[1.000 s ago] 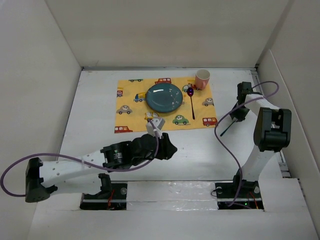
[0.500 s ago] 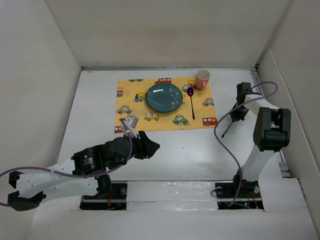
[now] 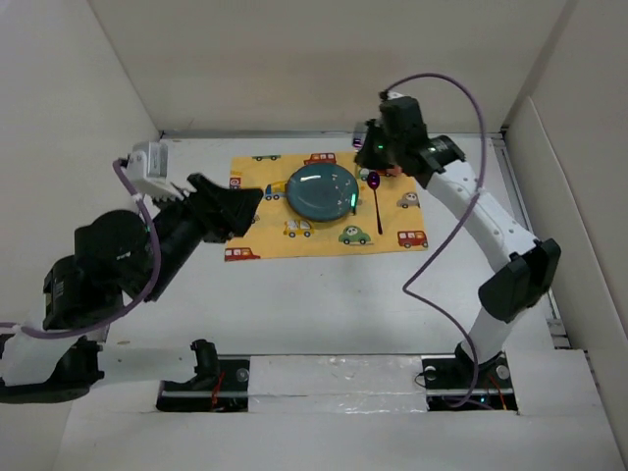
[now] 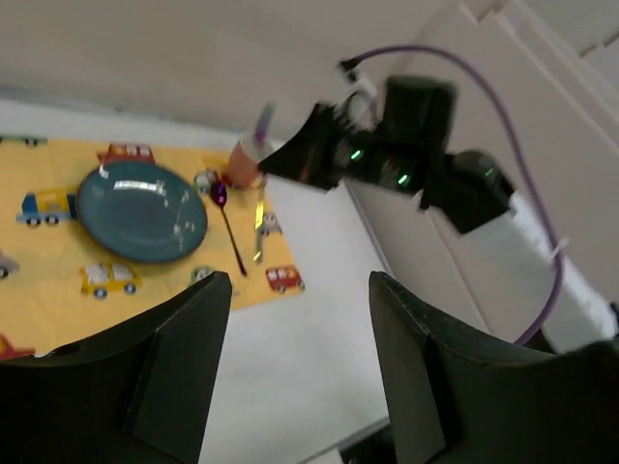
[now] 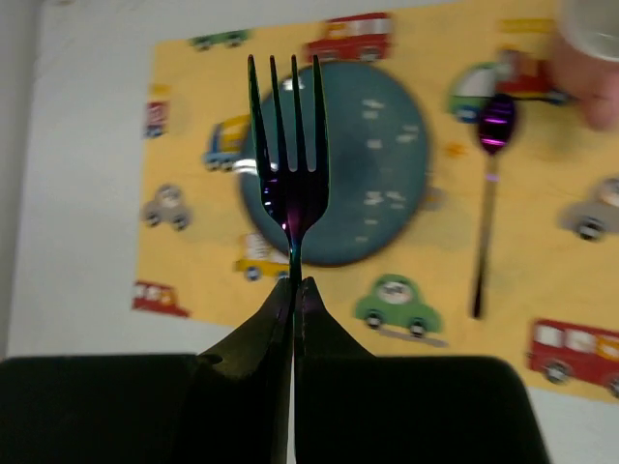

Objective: Set the dinner table for one person

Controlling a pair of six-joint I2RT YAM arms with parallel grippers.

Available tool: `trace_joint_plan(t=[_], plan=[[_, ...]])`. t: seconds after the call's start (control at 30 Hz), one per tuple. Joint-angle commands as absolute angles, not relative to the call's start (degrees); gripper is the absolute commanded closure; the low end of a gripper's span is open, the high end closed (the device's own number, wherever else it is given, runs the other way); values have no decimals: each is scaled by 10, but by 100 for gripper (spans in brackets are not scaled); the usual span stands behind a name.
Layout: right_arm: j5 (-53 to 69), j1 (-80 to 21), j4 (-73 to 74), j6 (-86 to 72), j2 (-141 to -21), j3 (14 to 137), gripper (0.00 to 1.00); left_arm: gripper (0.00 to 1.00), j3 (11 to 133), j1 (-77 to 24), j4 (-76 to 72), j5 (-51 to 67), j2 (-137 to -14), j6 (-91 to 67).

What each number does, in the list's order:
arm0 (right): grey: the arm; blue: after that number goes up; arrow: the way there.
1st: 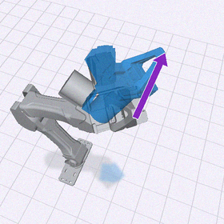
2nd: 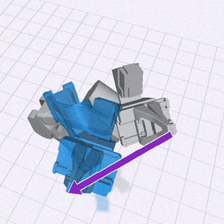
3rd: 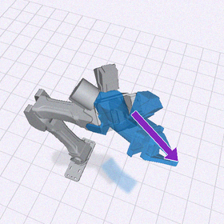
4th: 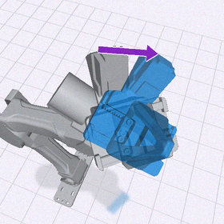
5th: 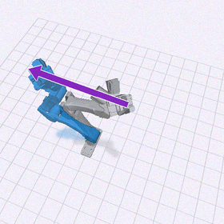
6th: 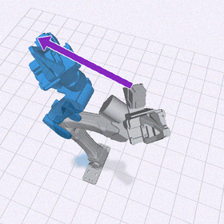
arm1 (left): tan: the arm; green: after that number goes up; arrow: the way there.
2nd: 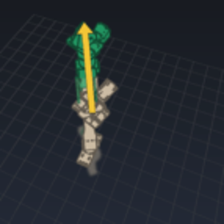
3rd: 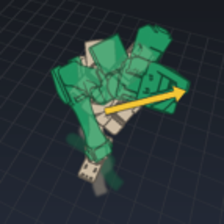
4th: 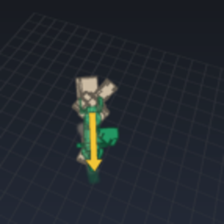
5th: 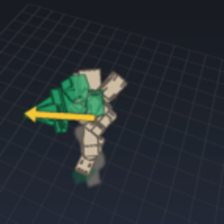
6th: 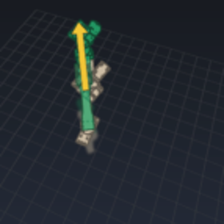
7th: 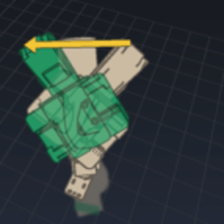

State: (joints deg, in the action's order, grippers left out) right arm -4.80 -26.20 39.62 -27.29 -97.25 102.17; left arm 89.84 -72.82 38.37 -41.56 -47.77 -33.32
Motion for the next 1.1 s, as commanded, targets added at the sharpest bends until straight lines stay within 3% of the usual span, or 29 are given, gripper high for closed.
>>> trace_joint_plan(t=[0.0, 0.13, 0.17, 0.2, 0.23, 0.27, 0.3, 0.33, 0.47, 0.57, 1.07], plan=[[-7, -339, 438, -286, -1063, 1106, 100, 43, 1018, -729, 374, -476, -611, -227], [-14, -410, 439, -309, -1170, 1229, 100, 39, 1096, -716, 323, -427, -697, -169], [-15, -421, 438, -315, -1190, 1270, 100, 39, 1163, -702, 316, -408, -720, -167], [-20, -439, 436, -322, -1209, 1289, 100, 38, 1215, -667, 337, -362, -783, -170], [-25, -447, 438, -326, -1249, 1309, 100, 38, 1284, -547, 366, -179, -822, -189], [-28, -453, 439, -331, -1267, 1346, 100, 39, 1402, -501, 397, -103, -889, -234], [-31, -460, 439, -341, -1286, 1363, 100, 41, 1411, -495, 405, -80, -893, -242], [-36, -469, 438, -345, -1315, 1375, 100, 41, 1390, -495, 396, -95, -883, -237], [-61, -483, 408, -359, -1373, 1414, 100, 43, 1092, -521, 294, -147, -716, -248], [-76, -489, 412, -372, -1423, 1456, 100, 44, 975, -526, 229, -149, -632, -272], [-98, -456, 352, -403, -1526, 1523, 100, 45, 934, -526, 225, -109, -637, -263]])
